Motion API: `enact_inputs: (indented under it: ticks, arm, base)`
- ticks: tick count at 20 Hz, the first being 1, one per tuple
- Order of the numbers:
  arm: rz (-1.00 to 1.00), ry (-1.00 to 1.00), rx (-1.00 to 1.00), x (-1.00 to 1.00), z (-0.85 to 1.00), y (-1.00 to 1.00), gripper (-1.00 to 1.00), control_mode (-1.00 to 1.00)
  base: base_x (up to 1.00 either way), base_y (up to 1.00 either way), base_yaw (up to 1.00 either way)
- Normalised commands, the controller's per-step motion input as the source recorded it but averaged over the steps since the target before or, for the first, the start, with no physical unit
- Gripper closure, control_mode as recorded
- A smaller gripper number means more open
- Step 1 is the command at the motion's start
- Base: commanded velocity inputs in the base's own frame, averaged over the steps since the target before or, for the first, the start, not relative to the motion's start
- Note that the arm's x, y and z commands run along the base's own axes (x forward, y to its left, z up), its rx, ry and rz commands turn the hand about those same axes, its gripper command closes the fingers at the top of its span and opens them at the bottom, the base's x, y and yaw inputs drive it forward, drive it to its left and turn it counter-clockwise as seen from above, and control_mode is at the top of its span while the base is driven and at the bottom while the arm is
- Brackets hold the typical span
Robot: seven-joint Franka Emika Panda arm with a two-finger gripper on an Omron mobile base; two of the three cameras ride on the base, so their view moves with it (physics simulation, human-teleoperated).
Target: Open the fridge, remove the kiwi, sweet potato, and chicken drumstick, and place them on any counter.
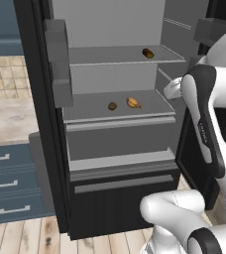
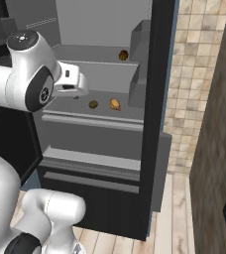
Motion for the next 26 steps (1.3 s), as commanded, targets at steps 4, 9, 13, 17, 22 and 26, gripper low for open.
enact_inputs:
  ticks: [4,9,13,17,22,26]
  arm:
    - [0.00,0.00,0.00,0.13,-0.06,0.02,-1.00,1.00]
    - [0.00,0.00,0.00,0.00,0.00,0.00,-1.00,1.00]
    - [0.00,0.00,0.00,0.00,0.00,0.00,-1.00,1.00]
    - [0.00,0.00,0.00,0.00,0.00,0.00,-1.00,1.00]
    - [0.00,0.00,0.00,0.00,0.00,0.00,-1.00,1.00]
    - [0.00,0.00,0.00,0.00,0.00,0.00,-1.00,1.00]
  base:
    - [0.37,0.02,0.00]
    - [0.45,0.00,-0.02]
    - [0.34,0.00,-0.03]
    - [0.45,0.00,-0.04]
    - [0.57,0.00,-0.04]
    - [0.56,0.00,-0.04]
